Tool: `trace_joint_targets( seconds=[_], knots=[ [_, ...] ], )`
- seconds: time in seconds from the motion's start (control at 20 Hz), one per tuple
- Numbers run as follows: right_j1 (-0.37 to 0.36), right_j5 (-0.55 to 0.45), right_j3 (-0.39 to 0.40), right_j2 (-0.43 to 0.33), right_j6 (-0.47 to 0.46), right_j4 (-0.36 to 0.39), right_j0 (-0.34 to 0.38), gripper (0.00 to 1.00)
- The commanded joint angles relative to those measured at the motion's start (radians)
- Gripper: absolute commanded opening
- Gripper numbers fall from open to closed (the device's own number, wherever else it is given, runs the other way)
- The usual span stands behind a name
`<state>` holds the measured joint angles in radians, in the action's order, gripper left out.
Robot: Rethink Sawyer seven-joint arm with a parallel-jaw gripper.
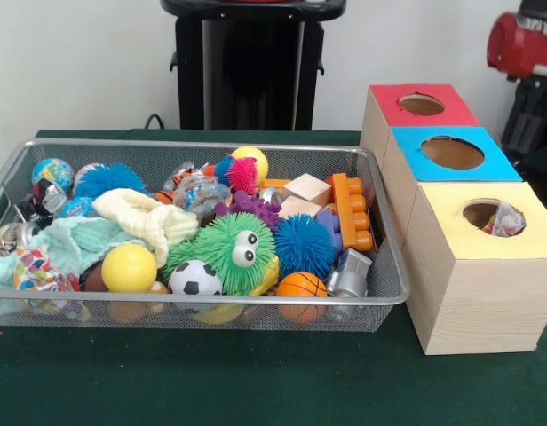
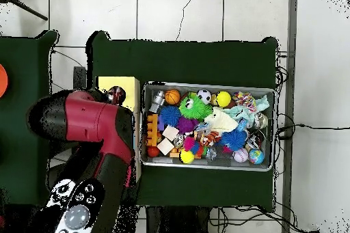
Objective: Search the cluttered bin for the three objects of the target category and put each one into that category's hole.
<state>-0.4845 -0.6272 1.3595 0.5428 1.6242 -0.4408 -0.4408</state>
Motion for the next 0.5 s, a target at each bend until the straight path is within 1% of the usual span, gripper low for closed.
trace_joint_targets(
  seconds=[0.05,0.25,0.35,0.5],
  knots=[
    [-0.082,-0.136,0.149,0.017,0.179,0.07,0.04,0.0],
    [-0.117,-0.115,0.197,0.058,0.156,0.102,0.04,0.0],
    [-0.131,-0.099,0.217,0.065,0.145,0.115,0.045,0.0],
    [-0.139,-0.091,0.229,0.077,0.149,0.139,0.049,0.0]
  ],
)
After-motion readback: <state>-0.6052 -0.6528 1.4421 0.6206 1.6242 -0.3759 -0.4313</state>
